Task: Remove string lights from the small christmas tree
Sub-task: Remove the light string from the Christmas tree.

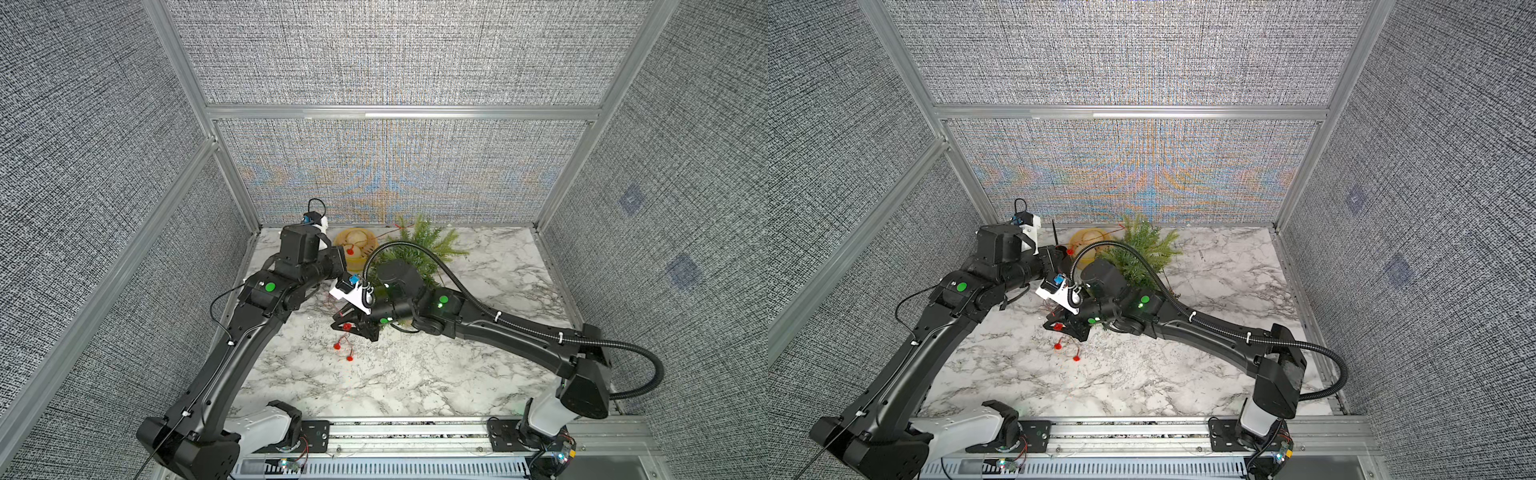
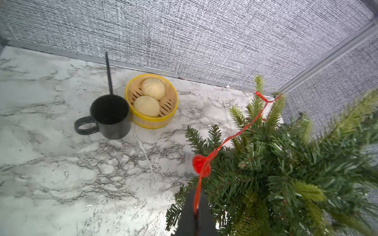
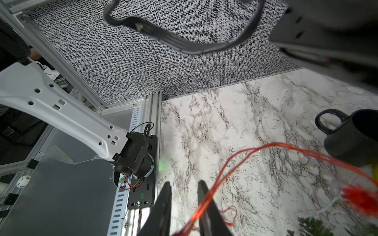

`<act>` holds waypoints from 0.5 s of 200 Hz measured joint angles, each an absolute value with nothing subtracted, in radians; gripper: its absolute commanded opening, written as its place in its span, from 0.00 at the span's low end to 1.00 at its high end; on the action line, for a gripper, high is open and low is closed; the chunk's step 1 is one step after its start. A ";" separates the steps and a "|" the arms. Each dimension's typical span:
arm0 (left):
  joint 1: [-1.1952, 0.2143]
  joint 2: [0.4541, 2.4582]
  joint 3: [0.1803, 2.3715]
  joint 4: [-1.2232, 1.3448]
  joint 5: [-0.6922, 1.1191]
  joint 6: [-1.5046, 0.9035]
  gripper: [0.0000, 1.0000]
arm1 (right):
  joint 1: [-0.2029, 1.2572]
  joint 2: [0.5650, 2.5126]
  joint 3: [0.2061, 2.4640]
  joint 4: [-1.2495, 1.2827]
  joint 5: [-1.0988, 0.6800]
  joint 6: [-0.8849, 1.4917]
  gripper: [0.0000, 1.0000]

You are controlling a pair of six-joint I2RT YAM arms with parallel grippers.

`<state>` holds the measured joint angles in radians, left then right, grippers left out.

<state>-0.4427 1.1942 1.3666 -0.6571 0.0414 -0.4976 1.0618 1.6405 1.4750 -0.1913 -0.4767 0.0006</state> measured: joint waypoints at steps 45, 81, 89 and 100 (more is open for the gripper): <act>-0.443 1.201 1.367 -0.647 0.079 -0.491 0.00 | 1.062 1.579 1.478 -0.231 -0.468 -0.010 0.52; -0.443 1.200 1.369 -0.646 0.082 -0.477 0.00 | 1.062 1.537 1.481 -0.276 -0.454 -0.010 0.55; -0.443 1.200 1.370 -0.645 0.082 -0.472 0.00 | 1.062 1.524 1.481 -0.289 -0.449 -0.010 0.56; -0.443 1.199 1.372 -0.645 0.082 -0.468 0.00 | 1.061 1.504 1.481 -0.304 -0.443 -0.012 0.58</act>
